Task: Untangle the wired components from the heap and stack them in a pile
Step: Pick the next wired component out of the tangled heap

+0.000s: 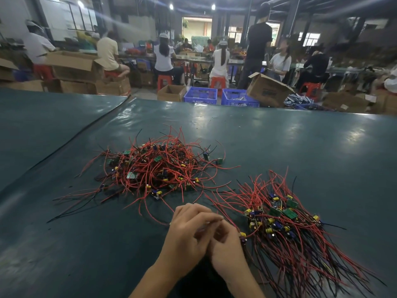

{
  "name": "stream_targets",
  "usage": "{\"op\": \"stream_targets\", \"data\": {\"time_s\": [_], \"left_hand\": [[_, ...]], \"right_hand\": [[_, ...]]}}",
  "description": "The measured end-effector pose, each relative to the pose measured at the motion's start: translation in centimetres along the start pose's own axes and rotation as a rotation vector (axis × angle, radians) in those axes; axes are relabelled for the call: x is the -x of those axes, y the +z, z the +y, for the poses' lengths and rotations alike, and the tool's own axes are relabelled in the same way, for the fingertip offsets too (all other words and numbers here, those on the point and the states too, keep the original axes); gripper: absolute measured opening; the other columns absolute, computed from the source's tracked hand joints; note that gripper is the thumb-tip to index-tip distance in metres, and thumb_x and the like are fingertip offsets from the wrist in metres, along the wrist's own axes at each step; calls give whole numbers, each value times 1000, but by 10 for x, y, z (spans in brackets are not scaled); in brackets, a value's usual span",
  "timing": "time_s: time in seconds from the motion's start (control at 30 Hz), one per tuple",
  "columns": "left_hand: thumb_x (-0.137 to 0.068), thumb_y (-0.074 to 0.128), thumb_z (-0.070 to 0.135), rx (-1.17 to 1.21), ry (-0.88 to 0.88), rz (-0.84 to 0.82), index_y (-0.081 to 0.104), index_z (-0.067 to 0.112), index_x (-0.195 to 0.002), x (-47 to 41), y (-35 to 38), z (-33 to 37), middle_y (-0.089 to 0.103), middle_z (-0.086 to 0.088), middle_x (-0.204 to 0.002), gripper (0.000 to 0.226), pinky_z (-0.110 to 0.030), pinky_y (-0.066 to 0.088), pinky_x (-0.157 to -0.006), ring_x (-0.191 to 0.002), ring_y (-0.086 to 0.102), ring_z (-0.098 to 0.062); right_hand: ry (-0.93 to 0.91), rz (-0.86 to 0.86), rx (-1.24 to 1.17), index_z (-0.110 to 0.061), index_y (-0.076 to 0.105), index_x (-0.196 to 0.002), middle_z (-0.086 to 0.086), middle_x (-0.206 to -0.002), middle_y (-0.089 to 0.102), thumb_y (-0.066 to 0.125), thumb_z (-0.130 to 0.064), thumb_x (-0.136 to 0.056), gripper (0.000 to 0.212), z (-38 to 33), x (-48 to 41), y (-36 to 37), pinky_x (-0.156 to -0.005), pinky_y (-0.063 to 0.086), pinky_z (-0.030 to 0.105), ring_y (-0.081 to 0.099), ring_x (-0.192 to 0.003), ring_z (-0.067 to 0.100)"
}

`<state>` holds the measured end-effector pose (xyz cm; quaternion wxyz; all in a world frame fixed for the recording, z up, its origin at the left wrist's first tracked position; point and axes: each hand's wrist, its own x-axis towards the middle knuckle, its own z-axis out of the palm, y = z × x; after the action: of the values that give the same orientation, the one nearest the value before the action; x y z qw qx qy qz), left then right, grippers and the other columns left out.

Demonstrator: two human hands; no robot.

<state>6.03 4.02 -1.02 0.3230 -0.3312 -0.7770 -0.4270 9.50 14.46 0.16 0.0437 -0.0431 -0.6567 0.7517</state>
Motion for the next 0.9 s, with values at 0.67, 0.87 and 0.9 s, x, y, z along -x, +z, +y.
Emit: {"op": "stream_targets", "data": {"time_s": [0.67, 0.87, 0.9], "left_hand": [[-92, 56, 30, 105, -189, 142, 58, 14, -72, -3, -10, -2, 54, 8, -66, 26, -30, 43, -55, -60, 51, -12], [-97, 28, 60, 474, -764, -73, 69, 11, -60, -6, -8, 3, 67, -9, -58, 74, -23, 44, -47, -50, 62, -18], [-92, 28, 63, 518, -874, -129, 72, 10, -65, -8, -9, 3, 70, -11, -62, 73, -21, 43, -45, -51, 63, -19]], "right_hand": [[-100, 306, -187, -7, 78, -73, 14, -75, 74, 68, -9, -84, 16, -10, -4, -6, -57, 57, 25, 72, -70, 20], [-99, 371, -423, -17, 79, -79, 13, -81, 75, 68, -23, -77, 13, -19, 0, -10, -54, 55, 22, 74, -73, 20], [-94, 371, -453, -16, 79, -79, 14, -82, 75, 68, -22, -77, 13, -20, 0, -10, -54, 55, 22, 73, -73, 20]]}}
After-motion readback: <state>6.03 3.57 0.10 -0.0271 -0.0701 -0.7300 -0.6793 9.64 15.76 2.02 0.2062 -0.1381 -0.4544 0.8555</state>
